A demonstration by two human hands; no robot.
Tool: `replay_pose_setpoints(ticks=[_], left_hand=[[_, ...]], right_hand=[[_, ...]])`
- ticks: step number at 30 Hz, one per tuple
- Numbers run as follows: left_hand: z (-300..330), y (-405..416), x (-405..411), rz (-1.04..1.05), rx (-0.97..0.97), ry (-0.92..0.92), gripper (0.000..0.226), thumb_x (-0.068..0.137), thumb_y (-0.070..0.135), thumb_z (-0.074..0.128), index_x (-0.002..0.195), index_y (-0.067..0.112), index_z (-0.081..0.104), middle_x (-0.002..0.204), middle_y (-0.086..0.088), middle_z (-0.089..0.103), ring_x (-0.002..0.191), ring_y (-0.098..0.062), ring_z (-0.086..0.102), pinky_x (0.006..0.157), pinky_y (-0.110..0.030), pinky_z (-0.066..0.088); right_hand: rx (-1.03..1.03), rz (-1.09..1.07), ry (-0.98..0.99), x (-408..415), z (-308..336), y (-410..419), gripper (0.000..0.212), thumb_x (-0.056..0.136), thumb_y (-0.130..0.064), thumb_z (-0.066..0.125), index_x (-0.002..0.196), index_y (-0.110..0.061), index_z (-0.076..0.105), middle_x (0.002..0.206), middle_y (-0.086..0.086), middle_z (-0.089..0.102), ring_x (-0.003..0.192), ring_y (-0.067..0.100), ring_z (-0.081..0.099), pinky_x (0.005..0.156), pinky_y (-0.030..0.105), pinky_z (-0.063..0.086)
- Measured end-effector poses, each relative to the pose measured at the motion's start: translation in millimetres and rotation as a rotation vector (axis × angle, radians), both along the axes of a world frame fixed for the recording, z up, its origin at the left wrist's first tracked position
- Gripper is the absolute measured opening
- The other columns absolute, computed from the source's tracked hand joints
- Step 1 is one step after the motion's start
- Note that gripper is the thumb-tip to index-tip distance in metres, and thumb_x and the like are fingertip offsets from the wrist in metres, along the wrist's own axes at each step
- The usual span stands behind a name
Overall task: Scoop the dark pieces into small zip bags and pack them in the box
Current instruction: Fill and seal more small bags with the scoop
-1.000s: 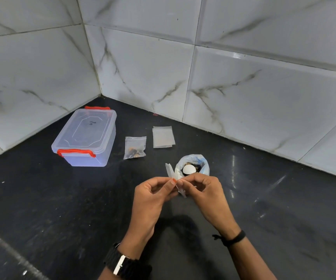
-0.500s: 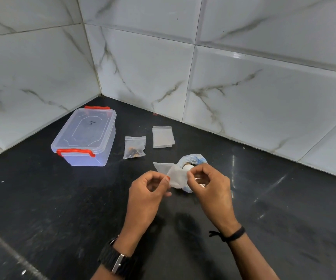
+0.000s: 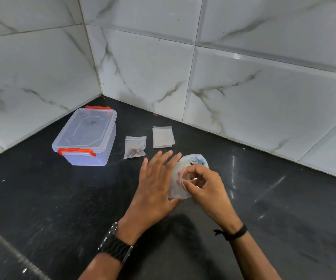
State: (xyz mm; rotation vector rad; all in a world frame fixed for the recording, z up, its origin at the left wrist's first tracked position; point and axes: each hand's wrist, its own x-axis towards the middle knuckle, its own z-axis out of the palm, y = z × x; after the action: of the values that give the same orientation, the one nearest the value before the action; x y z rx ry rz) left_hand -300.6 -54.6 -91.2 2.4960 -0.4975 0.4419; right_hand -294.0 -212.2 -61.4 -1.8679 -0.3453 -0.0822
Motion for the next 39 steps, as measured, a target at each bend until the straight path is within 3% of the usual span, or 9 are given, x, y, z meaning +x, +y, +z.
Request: replay_pose_setpoints(ticks=[4, 7, 13, 18, 21, 25, 30, 34, 39], left_hand=[[1, -4, 11, -0.015, -0.030, -0.067, 0.076, 0.074, 0.065, 0.051, 0.137, 0.025, 0.038, 0.132, 0.006, 0.051, 0.130, -0.014, 0.044, 0.115, -0.057, 0.020], [-3, -5, 15, -0.006, -0.055, -0.061, 0.067, 0.072, 0.063, 0.054, 0.126, 0.023, 0.051, 0.119, 0.006, 0.064, 0.112, -0.012, 0.059, 0.114, -0.055, 0.023], [-7, -10, 16, 0.017, -0.272, 0.085, 0.045, 0.072, 0.055, 0.057, 0.109, 0.030, 0.056, 0.104, 0.020, 0.060, 0.096, 0.004, 0.055, 0.113, -0.047, 0.028], [-14, -6, 25, 0.046, -0.465, 0.184, 0.045, 0.068, 0.057, 0.074, 0.101, 0.030, 0.058, 0.092, 0.015, 0.063, 0.088, -0.007, 0.061, 0.084, -0.033, 0.051], [-20, -6, 28, 0.087, -0.480, 0.216, 0.041, 0.070, 0.049, 0.077, 0.100, 0.030, 0.058, 0.091, 0.015, 0.064, 0.088, -0.004, 0.061, 0.079, -0.026, 0.052], [-33, -15, 31, 0.186, -0.533, 0.289, 0.038, 0.072, 0.045, 0.077, 0.102, 0.031, 0.058, 0.093, 0.013, 0.066, 0.088, -0.003, 0.063, 0.078, -0.032, 0.054], [-45, -28, 35, 0.299, -0.557, 0.369, 0.048, 0.072, 0.046, 0.077, 0.109, 0.028, 0.053, 0.098, 0.008, 0.066, 0.091, -0.012, 0.064, 0.080, -0.039, 0.054], [-48, -35, 37, 0.320, -0.568, 0.470, 0.051, 0.070, 0.050, 0.077, 0.104, 0.028, 0.047, 0.096, 0.007, 0.065, 0.090, -0.016, 0.064, 0.079, -0.039, 0.054], [-50, -36, 41, 0.320, -0.618, 0.484, 0.049, 0.074, 0.032, 0.077, 0.111, 0.024, 0.047, 0.102, 0.003, 0.063, 0.093, -0.017, 0.062, 0.082, -0.034, 0.052]], right_hand=[[-0.135, -0.058, 0.012, 1, 2, 3, 0.019, 0.077, -0.016, 0.078, 0.081, -0.024, 0.061, 0.082, -0.009, 0.063, 0.071, 0.005, 0.060, 0.060, 0.014, 0.049], [-0.241, -0.115, -0.109, 2, -1, 4, 0.021, 0.076, -0.013, 0.076, 0.079, -0.027, 0.060, 0.085, -0.011, 0.062, 0.079, 0.006, 0.058, 0.065, 0.015, 0.050], [-0.221, -0.095, -0.153, 7, 0, 8, 0.026, 0.081, 0.002, 0.067, 0.080, -0.025, 0.064, 0.085, -0.011, 0.067, 0.080, 0.005, 0.062, 0.067, 0.011, 0.048], [-0.081, -0.179, 0.019, 18, -1, -6, 0.021, 0.087, -0.003, 0.062, 0.081, -0.023, 0.066, 0.083, -0.010, 0.068, 0.075, 0.001, 0.062, 0.064, 0.012, 0.047], [-0.387, -0.224, 0.025, 26, -10, -29, 0.015, 0.087, -0.015, 0.064, 0.099, -0.024, 0.065, 0.099, -0.007, 0.062, 0.087, 0.003, 0.057, 0.073, 0.014, 0.042], [-0.861, 0.047, 0.184, 24, -28, -44, 0.056, 0.083, -0.032, 0.070, 0.134, -0.035, 0.047, 0.124, -0.006, 0.042, 0.115, 0.011, 0.042, 0.099, 0.021, 0.036], [-0.829, 0.036, 0.080, 22, -40, -40, 0.046, 0.090, -0.008, 0.055, 0.132, -0.025, 0.052, 0.120, 0.000, 0.049, 0.106, 0.015, 0.054, 0.093, 0.023, 0.045], [-0.724, -0.025, -0.032, 27, -39, -36, 0.035, 0.092, -0.016, 0.054, 0.126, -0.018, 0.059, 0.109, 0.000, 0.057, 0.097, 0.013, 0.056, 0.081, 0.017, 0.042], [-0.622, -0.105, -0.111, 35, -37, -34, 0.028, 0.091, -0.019, 0.058, 0.118, -0.016, 0.063, 0.105, -0.002, 0.060, 0.089, 0.007, 0.055, 0.079, 0.017, 0.046]])
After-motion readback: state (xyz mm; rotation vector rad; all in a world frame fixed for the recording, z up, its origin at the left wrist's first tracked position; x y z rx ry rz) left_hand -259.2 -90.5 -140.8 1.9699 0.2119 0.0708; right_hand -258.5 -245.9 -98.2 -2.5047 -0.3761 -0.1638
